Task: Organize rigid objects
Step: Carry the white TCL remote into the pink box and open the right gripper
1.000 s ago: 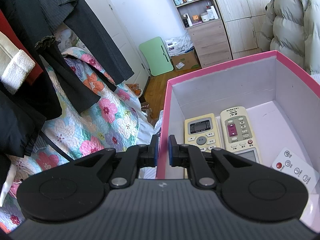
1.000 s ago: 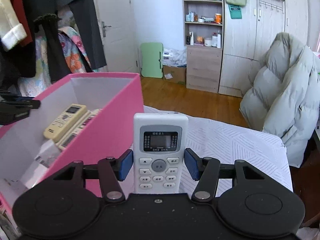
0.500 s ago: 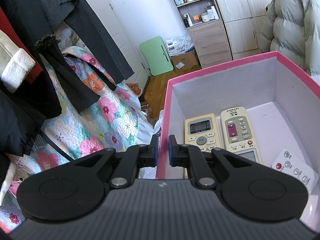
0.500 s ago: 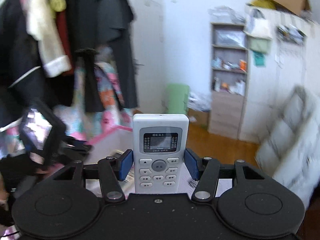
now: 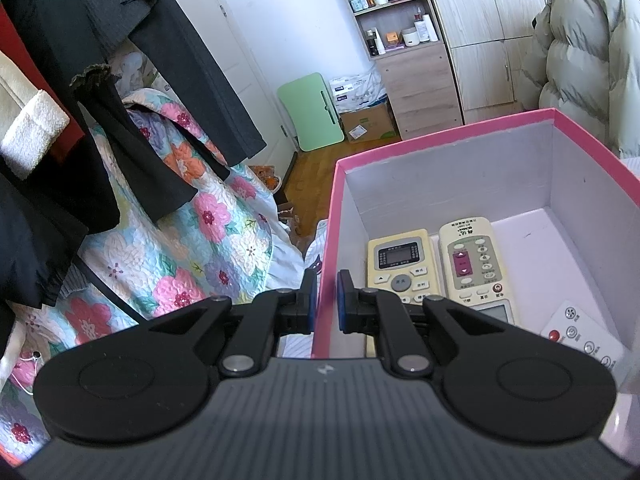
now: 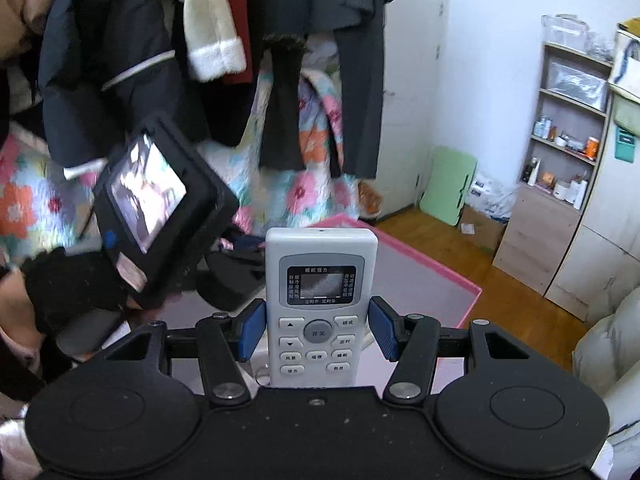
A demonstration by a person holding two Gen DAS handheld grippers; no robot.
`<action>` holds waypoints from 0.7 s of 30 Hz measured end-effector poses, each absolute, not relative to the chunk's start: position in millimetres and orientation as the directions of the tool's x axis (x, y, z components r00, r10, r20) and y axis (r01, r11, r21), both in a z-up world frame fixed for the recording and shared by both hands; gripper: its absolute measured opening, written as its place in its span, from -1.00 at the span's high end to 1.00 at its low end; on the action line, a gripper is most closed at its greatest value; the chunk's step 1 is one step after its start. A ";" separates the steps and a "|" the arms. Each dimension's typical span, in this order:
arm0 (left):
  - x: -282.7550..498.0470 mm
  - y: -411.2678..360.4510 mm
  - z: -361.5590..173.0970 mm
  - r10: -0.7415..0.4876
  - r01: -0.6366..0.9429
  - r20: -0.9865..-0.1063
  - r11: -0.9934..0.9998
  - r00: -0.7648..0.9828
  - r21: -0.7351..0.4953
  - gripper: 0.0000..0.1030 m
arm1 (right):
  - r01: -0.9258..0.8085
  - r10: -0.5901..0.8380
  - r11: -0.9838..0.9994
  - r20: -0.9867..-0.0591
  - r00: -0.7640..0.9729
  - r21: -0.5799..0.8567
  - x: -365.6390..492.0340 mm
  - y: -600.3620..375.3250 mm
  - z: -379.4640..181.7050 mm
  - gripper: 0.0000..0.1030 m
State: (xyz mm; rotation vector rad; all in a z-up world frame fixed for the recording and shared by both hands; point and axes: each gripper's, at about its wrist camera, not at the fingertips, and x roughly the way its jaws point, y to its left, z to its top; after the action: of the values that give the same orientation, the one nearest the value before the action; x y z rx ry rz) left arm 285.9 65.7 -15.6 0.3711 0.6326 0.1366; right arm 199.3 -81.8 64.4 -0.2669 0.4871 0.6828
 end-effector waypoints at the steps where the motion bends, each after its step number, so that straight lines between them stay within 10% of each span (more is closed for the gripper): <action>1: 286.1 64.9 -15.9 0.238 -0.009 -0.550 0.923 0.800 0.385 0.81 | -0.667 0.531 0.740 -0.531 0.661 -0.089 198.7 -77.6 59.7 -0.19; 21: 284.0 66.4 -15.7 0.225 -0.005 -0.549 0.928 0.805 0.372 0.80 | -0.816 0.372 0.508 -0.783 0.497 -0.276 239.3 -23.9 12.3 -0.18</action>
State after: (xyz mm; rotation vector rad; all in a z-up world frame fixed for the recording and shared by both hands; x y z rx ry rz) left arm 284.0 66.4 -15.7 0.3666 0.6266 0.1262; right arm 239.3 -23.9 12.3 -0.7055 0.7226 0.7960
